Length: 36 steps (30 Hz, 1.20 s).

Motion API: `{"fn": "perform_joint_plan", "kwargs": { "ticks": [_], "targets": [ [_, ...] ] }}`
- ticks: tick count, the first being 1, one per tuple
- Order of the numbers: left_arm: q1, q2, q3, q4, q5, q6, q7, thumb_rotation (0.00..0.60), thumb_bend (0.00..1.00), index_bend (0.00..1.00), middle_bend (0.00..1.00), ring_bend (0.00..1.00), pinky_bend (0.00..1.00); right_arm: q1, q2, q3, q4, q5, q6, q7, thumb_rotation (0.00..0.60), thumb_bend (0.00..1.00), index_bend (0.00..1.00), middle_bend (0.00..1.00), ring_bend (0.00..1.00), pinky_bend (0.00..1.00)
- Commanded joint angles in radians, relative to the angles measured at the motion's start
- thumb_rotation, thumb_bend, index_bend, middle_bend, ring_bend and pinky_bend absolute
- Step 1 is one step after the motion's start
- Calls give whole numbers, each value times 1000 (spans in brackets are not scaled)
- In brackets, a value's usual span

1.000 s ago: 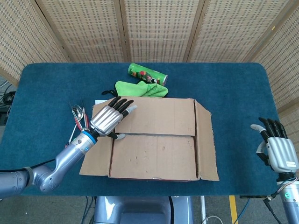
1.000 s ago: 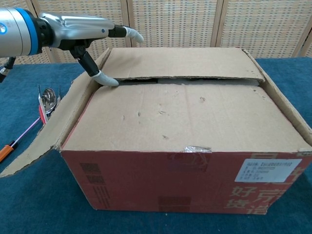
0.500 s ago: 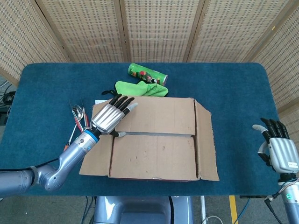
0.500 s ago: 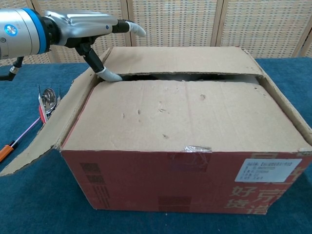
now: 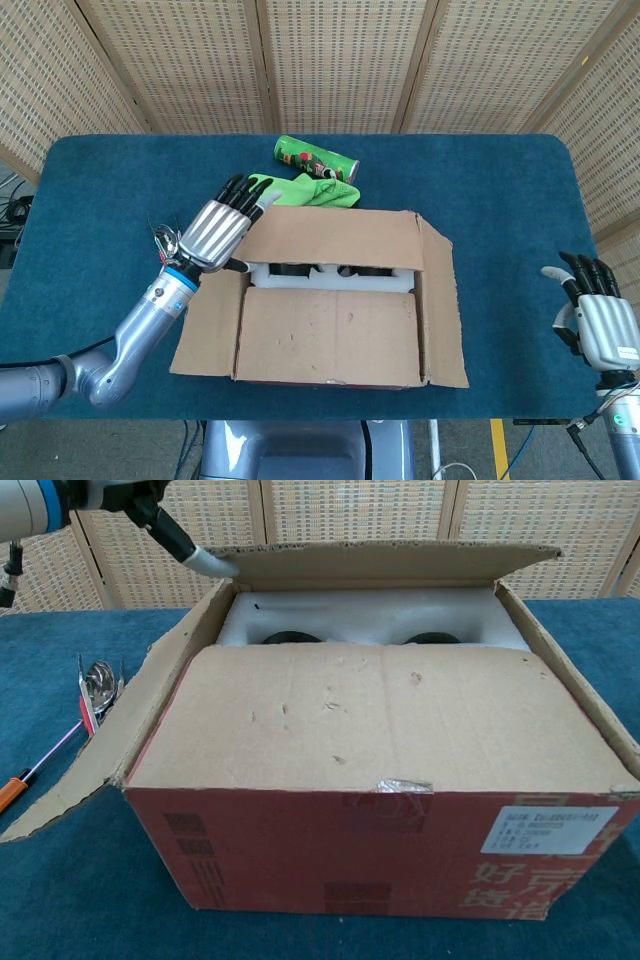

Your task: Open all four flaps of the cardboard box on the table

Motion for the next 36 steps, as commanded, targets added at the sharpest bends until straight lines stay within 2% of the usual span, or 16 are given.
{"fn": "perform_joint_plan", "kwargs": {
  "ticks": [1,6,13,21,27,32,36],
  "targets": [
    [7,13,-27,10,3,17,-28,455,242,14,0,0,0,1,-1,0,2,0,-1,2,600,1000,220,93,0,0],
    [-9,5,-70,70,-15,17,-56,455,241,14,0,0,0,-2,1,1,5,1,2,5,600,1000,220,93,0,0],
    [-58,-55,-111,205,-40,1,-49,454,238,14,0,0,0,-10,7,-1,3,2,8,8,600,1000,220,93,0,0],
    [-129,-148,-132,348,-98,-37,12,453,231,14,0,0,0,-15,13,-2,-1,2,11,7,600,1000,220,93,0,0],
    [-190,-244,-153,456,-197,-53,100,455,227,14,0,0,0,-20,20,-1,-5,10,15,3,600,1000,220,93,0,0],
    [-225,-286,-179,508,-255,-51,140,456,228,14,0,0,0,-26,27,-1,-11,18,19,-3,600,1000,220,93,0,0],
    [-227,-283,-189,503,-250,-43,127,457,228,14,0,0,0,-30,30,0,-15,21,23,-5,600,1000,220,92,0,0]
  ]
}}
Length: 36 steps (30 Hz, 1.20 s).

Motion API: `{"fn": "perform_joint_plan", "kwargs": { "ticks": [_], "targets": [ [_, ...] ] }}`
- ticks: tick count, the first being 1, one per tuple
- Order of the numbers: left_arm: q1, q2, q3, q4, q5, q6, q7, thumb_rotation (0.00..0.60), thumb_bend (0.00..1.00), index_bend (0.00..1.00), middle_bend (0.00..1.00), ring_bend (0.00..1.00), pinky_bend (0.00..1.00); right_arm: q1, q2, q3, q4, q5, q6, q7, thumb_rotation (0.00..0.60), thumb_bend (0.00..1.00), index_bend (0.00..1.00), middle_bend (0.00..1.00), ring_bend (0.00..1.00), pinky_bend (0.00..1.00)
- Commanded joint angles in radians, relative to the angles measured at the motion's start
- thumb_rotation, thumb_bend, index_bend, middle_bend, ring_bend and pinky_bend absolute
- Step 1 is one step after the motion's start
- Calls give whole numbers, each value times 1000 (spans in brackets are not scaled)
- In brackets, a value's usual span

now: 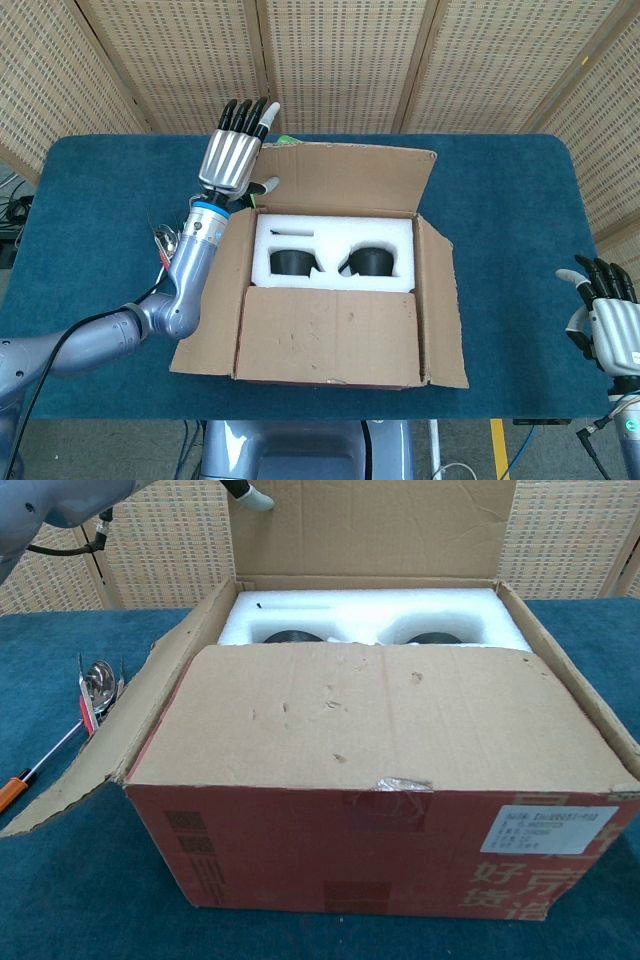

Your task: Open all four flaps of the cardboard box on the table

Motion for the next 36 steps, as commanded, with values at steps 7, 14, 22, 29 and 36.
{"fn": "perform_joint_plan", "kwargs": {
  "ticks": [7,14,22,29,36],
  "targets": [
    [37,82,14,-97,50,8,-31,461,224,14,0,0,0,6,-1,1,-6,-5,-10,-7,600,1000,220,92,0,0],
    [62,161,2,-189,26,-11,-50,464,217,14,0,0,0,13,-7,1,-9,-9,-17,-13,600,1000,220,93,0,0],
    [95,280,5,-351,-16,-104,-99,471,226,163,0,0,0,9,-1,3,-14,-6,-11,-16,600,1000,220,93,0,0],
    [136,418,42,-507,-7,-200,-158,336,250,352,0,0,0,12,-5,1,-19,-15,-13,-18,600,1000,220,93,0,0],
    [151,490,71,-580,-3,-276,-233,178,251,406,0,0,0,7,-4,-1,-26,-20,-5,-21,600,1000,220,93,0,0]
  ]
}}
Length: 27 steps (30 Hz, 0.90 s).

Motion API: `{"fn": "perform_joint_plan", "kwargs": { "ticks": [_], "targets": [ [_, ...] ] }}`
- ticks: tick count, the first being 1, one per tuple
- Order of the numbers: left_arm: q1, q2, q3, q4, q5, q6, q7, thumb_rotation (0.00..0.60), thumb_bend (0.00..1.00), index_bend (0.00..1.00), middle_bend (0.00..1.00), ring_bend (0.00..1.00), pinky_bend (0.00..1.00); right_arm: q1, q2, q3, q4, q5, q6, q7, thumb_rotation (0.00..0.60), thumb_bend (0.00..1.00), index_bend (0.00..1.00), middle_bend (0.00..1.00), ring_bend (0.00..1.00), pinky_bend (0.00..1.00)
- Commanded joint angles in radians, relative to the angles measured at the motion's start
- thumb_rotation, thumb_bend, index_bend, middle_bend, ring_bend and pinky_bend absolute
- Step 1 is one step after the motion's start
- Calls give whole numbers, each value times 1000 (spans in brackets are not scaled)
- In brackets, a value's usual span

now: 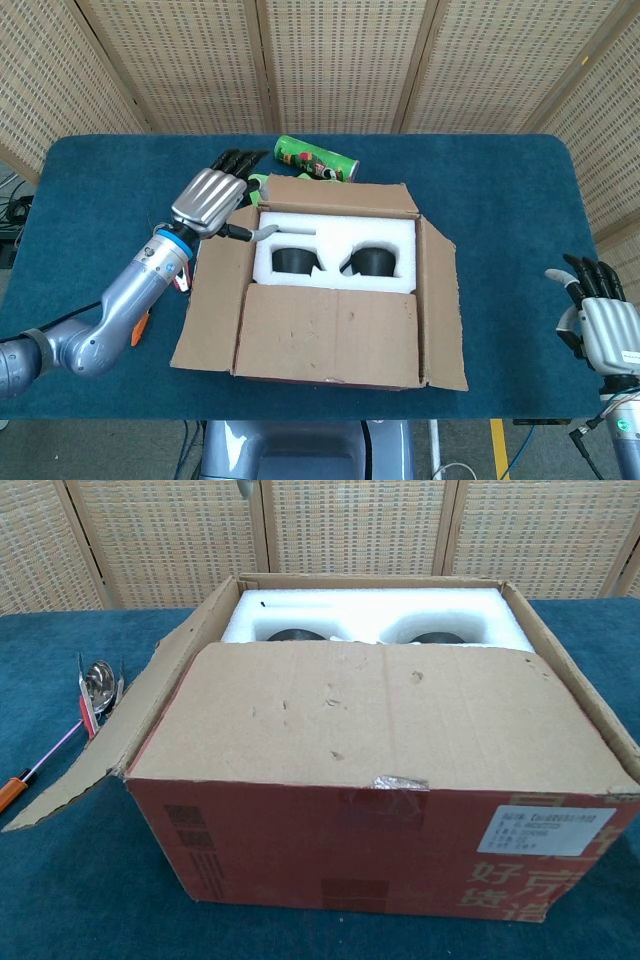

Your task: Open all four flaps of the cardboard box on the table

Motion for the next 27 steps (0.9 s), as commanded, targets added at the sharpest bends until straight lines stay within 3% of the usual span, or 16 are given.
{"fn": "perform_joint_plan", "kwargs": {
  "ticks": [1,11,27],
  "targets": [
    [10,21,23,-29,13,-28,-29,176,253,406,0,0,0,-3,1,-1,-2,-1,3,0,600,1000,220,93,0,0],
    [5,14,95,-69,58,-66,-63,160,256,407,0,0,0,-9,2,-5,-2,-4,7,5,600,1000,220,93,0,0],
    [-23,-61,169,-95,97,-8,-24,153,229,407,0,0,0,-20,4,-9,15,-3,9,33,600,1000,220,93,0,0]
  ]
}}
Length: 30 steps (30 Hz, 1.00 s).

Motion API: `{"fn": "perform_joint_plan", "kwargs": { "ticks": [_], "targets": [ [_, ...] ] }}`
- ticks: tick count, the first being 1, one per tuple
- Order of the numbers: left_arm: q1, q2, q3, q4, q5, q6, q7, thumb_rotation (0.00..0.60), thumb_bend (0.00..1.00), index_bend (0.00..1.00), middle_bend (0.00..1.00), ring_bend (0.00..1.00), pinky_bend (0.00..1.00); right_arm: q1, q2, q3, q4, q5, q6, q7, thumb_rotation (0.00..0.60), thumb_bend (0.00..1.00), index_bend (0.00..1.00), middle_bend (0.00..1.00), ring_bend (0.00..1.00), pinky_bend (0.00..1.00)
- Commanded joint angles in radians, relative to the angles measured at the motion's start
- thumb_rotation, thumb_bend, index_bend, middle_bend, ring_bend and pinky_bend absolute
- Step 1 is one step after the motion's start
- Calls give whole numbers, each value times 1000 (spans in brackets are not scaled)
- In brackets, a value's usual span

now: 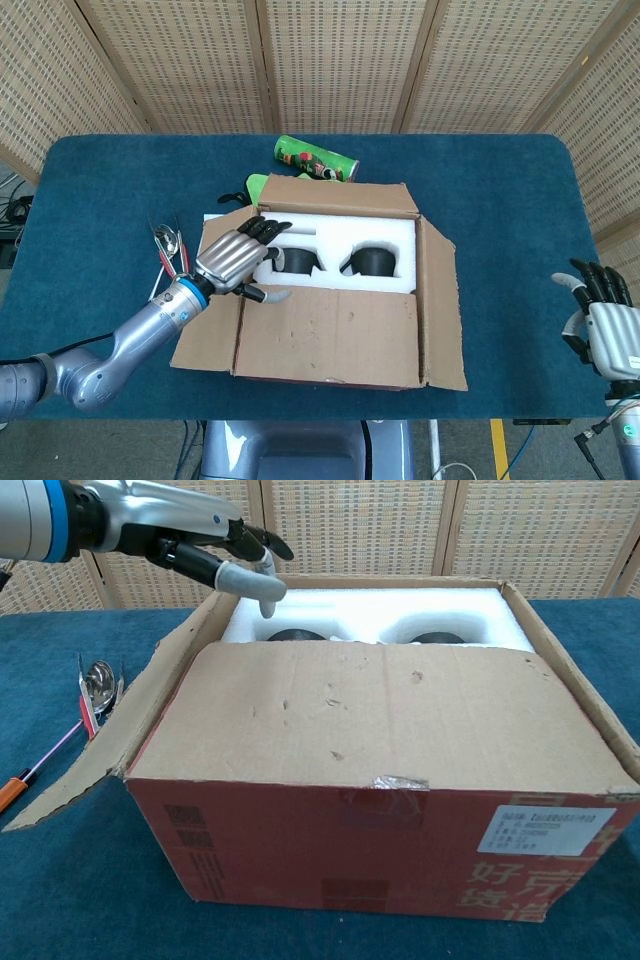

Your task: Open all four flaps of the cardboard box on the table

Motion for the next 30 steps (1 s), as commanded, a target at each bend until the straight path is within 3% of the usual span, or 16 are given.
{"fn": "perform_joint_plan", "kwargs": {
  "ticks": [1,18,25,30],
  "targets": [
    [-8,-12,11,-1,-6,6,10,153,228,407,0,0,0,-2,0,-1,4,2,-2,6,600,1000,220,93,0,0],
    [-36,-57,63,-11,-41,29,43,150,224,407,0,0,0,-10,1,-4,19,-2,-2,35,600,1000,220,93,0,0],
    [-24,-32,42,-40,-48,7,-34,149,223,407,0,0,0,-10,1,-3,20,-3,0,34,600,1000,220,93,0,0],
    [7,30,4,-83,-6,-41,-155,150,221,408,0,0,0,-9,-2,-2,19,-3,-1,30,600,1000,220,93,0,0]
  ]
}}
